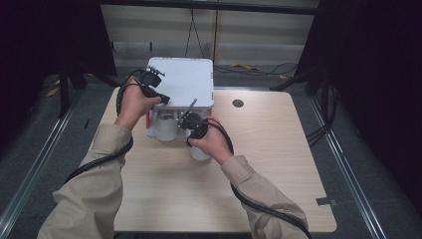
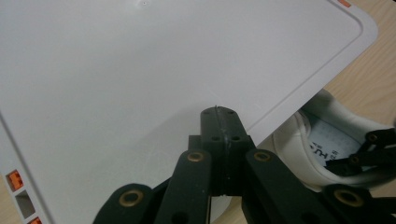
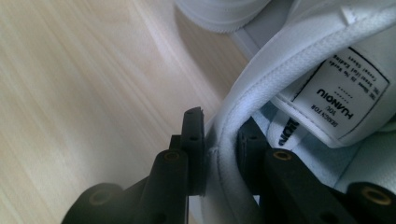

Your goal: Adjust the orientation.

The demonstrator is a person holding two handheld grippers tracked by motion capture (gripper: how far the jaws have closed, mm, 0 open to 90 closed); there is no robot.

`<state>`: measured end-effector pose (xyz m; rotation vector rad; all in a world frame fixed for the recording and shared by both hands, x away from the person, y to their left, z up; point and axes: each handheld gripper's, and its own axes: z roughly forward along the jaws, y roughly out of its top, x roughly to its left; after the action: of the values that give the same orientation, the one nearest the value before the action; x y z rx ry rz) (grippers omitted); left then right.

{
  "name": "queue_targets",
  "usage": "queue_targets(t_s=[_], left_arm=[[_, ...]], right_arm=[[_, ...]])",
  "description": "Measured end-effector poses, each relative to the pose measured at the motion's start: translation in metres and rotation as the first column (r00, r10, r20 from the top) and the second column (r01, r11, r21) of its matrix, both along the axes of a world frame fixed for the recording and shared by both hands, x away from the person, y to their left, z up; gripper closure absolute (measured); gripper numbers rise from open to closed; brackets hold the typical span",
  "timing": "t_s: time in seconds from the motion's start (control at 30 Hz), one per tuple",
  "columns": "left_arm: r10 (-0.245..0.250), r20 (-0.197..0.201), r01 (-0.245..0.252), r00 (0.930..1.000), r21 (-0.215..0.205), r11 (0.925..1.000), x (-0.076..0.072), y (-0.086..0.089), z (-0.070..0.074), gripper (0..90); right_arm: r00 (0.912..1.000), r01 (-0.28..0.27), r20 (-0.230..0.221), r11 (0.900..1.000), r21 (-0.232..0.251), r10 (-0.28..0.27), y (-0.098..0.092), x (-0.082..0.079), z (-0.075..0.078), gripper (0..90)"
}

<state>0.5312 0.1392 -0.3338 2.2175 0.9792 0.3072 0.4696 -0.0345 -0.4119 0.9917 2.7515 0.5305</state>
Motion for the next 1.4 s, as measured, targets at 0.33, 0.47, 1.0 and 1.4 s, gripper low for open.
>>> queue_targets(t_s=[0.33, 0.47, 1.0, 1.4], left_arm=[[0.006, -0.001, -0.006, 1.0000, 0.011, 0.9999, -0.001, -0.002, 0.001, 90.0], [0.011, -0.003, -0.011, 0.9999, 0.002, 0.9999, -0.001, -0.001, 0.000, 90.0], [0.018, 0.002, -0.018, 0.9998, 0.017, 0.9997, -0.002, -0.003, 0.001, 90.0], [0.013, 0.009, -0.014, 0.9999, 0.023, 0.9996, -0.003, -0.004, 0.001, 90.0]], right_arm=[[0.9998, -0.016, -0.012, 0.999, 0.036, 0.017, -0.004, 0.000, 0.002, 59.9], [0.9983, -0.054, 0.026, 0.998, 0.044, 0.053, -0.010, -0.005, 0.013, 47.8], [0.9955, -0.073, 0.063, 0.996, 0.047, 0.070, -0.053, -0.040, 0.050, 40.6], [0.9995, -0.030, -0.008, 0.998, 0.051, 0.031, -0.063, -0.044, 0.015, 51.1]])
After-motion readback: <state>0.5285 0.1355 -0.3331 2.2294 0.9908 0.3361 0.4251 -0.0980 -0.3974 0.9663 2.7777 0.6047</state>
